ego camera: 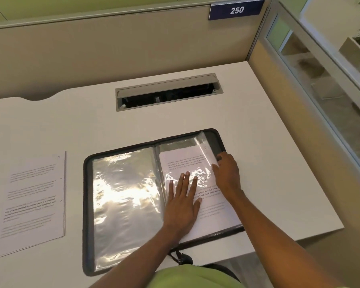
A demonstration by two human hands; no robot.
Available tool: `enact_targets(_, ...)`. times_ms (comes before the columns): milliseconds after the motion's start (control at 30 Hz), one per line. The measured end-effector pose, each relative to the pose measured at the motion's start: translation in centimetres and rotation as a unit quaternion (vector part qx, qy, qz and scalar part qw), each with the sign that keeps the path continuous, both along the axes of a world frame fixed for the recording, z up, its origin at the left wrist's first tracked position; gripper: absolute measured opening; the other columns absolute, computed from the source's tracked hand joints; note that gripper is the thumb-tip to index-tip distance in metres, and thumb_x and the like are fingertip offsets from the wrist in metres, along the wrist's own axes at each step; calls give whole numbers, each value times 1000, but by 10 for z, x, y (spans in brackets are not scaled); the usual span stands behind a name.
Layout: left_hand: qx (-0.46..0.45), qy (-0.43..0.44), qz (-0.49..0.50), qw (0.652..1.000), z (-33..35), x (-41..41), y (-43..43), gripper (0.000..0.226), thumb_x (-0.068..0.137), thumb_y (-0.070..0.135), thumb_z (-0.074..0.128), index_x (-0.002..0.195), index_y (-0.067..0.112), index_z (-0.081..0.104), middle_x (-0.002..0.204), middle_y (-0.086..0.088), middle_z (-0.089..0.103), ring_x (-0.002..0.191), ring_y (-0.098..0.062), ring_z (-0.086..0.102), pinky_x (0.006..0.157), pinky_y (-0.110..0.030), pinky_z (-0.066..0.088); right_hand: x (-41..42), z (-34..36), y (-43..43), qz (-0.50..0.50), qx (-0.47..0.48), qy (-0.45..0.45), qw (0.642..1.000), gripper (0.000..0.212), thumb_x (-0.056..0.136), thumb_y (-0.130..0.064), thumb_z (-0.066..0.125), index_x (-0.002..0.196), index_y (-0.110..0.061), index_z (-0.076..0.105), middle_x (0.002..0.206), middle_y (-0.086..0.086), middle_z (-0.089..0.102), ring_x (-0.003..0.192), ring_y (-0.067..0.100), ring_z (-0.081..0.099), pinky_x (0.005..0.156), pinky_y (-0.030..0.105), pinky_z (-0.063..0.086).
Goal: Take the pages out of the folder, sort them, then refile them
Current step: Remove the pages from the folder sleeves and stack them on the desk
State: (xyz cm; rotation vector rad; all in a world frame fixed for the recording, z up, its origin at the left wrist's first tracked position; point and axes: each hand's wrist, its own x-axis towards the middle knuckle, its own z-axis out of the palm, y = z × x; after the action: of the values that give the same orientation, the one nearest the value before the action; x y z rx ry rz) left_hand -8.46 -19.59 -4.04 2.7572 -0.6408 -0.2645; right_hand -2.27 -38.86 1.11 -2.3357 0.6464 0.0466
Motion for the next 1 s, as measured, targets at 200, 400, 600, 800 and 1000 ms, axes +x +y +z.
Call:
enact_targets(200, -43, 19, -17, 999, 2, 9, 0, 68, 112, 56, 22, 167, 29, -8, 175, 3, -15, 161, -16, -16, 130, -52, -4, 0, 9, -8, -7, -40, -25, 999, 15, 97, -22, 69, 88, -21, 57, 81, -8, 63, 68, 8, 61, 65, 30, 56)
enact_targets(400, -135, -16, 90, 987, 22, 92, 14, 63, 110, 45, 33, 166, 20, 22, 173, -7, 20, 161, -22, 12, 130, -52, 10, -11, 12, -10, -25, -12, -108, 994, 8, 96, -20, 70, 103, -18, 70, 100, -7, 66, 90, 13, 60, 79, 30, 50)
enact_targets(600, -154, 22, 105, 982, 32, 190, 31, 37, 102, 28, 57, 138, 21, 65, 131, -5, 69, 124, -31, 59, 107, -52, 43, -12, 21, -16, -111, 182, -111, 971, 6, 90, -17, 78, 97, -19, 78, 88, -5, 75, 82, 10, 70, 76, 23, 56)
enact_targets(800, -213, 81, 94, 969, 39, 215, 38, 11, 83, 41, 74, 92, 35, 79, 90, 19, 77, 94, -6, 71, 95, -45, 52, -9, 23, -22, -127, 236, -91, 959, 8, 90, -16, 79, 98, -17, 79, 87, -3, 76, 81, 10, 71, 75, 21, 55)
enact_targets(1000, -294, 79, 103, 947, 27, 210, 37, 14, 82, 16, 89, 94, 18, 82, 83, 11, 77, 81, 0, 73, 85, -29, 61, 8, 17, -26, -84, 108, -4, 991, 9, 93, -15, 74, 102, -16, 75, 95, -3, 75, 86, 15, 71, 77, 25, 57)
